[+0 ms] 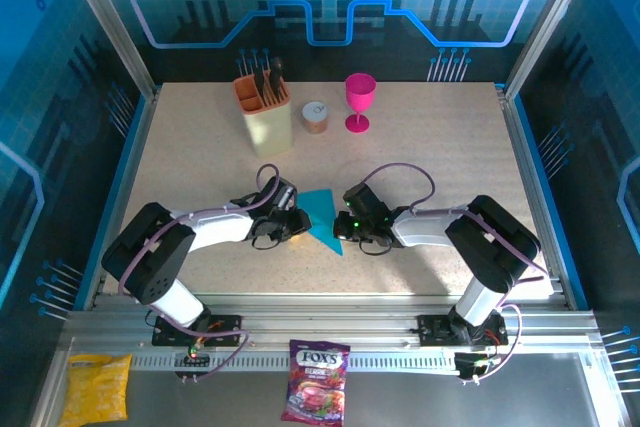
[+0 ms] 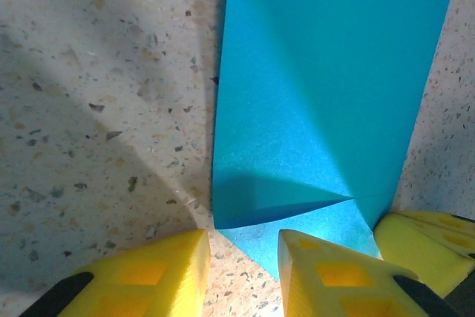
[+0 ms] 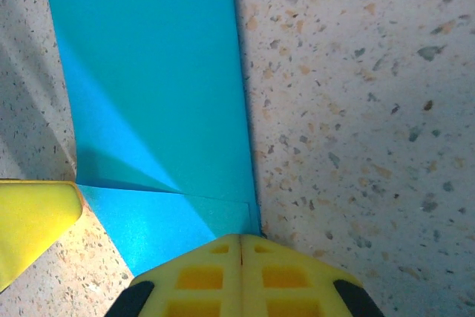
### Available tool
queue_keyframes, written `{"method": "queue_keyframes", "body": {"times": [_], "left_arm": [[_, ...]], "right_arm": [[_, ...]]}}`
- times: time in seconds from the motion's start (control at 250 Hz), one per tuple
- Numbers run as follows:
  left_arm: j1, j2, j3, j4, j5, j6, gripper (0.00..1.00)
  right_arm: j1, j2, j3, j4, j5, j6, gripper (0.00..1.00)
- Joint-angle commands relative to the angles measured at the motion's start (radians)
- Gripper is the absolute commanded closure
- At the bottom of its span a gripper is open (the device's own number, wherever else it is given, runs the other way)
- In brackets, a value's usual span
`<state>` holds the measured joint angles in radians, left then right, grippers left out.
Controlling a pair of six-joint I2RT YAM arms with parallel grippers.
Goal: Fold a paper plane with a square sheet of paper (pick it up from the middle)
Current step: Third fold the triangle at the center of the table.
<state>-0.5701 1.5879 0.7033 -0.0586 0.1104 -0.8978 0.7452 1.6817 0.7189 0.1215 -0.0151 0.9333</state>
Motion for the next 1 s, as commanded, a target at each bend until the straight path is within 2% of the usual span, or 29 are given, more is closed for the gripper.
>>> {"method": "queue_keyframes", "body": {"times": [0.0, 0.683, 0.995], "left_arm": [[0.006, 0.03, 0.017, 0.017, -0.01, 0.013, 0.68], [0.013, 0.027, 0.066, 0.043, 0.023, 0.043, 0.72], [0.013, 0.016, 0.026, 0.063, 0.019, 0.04, 0.72]], "right_arm": [[-0.009, 0.046, -0.04, -0.092, 0.014, -0.015, 1.0], [-0.01, 0.052, -0.044, -0.09, 0.015, -0.015, 1.0], [-0.01, 0.054, -0.044, -0.088, 0.013, -0.017, 1.0]]}}
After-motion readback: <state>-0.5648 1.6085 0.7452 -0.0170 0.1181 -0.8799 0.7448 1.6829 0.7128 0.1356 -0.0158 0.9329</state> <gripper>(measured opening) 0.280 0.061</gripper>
